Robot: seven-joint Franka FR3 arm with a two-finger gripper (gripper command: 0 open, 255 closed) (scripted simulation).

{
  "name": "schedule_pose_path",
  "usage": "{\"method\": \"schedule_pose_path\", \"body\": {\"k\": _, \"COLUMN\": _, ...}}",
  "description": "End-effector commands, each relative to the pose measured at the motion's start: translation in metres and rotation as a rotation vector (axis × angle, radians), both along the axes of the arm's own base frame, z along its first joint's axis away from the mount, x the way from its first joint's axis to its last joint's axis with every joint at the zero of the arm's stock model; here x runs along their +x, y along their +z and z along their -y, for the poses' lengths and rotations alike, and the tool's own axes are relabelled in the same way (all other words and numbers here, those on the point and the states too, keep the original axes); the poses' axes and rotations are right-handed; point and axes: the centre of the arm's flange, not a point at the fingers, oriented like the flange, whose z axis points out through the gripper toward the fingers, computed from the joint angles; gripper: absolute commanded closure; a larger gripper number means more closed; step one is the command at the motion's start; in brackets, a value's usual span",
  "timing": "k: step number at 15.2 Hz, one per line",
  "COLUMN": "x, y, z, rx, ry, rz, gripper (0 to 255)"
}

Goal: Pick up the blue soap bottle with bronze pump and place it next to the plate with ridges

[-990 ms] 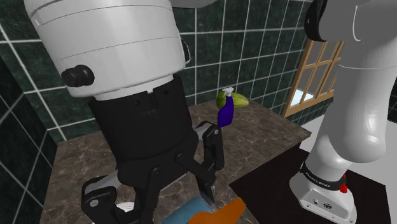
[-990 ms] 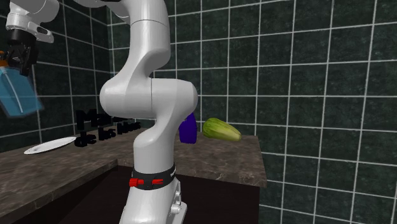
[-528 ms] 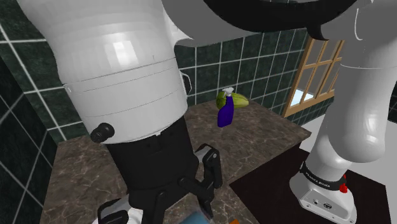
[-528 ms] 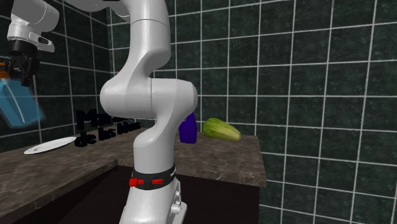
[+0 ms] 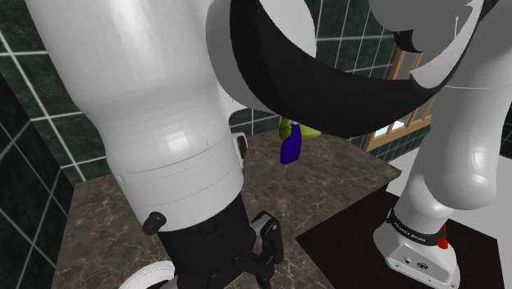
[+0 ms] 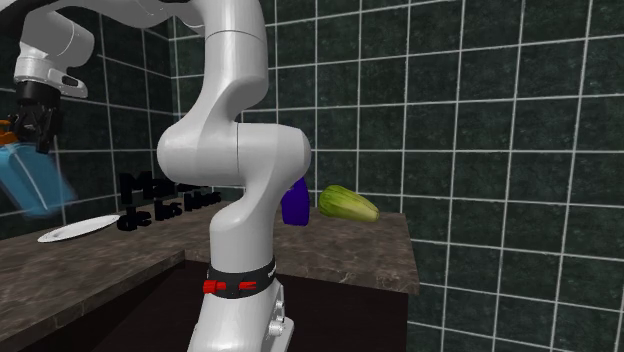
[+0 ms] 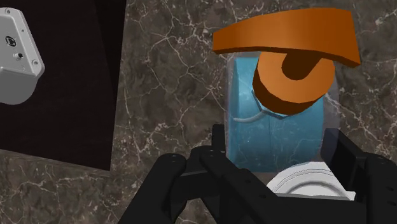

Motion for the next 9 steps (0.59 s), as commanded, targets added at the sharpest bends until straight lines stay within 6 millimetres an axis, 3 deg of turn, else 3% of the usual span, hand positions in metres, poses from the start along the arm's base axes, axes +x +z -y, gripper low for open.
{"method": "schedule_pose_path", "body": {"k": 1, "x": 0.0, "y": -0.011, "z": -0.001, "rx": 0.001, "ry": 0.0, "rz": 0.0, "gripper": 255}}
{"method": "schedule_pose_path", "body": {"k": 9, "x": 0.0, "y": -0.053, "z": -0.001, "rx": 0.001, "ry": 0.0, "rz": 0.0, "gripper": 255}}
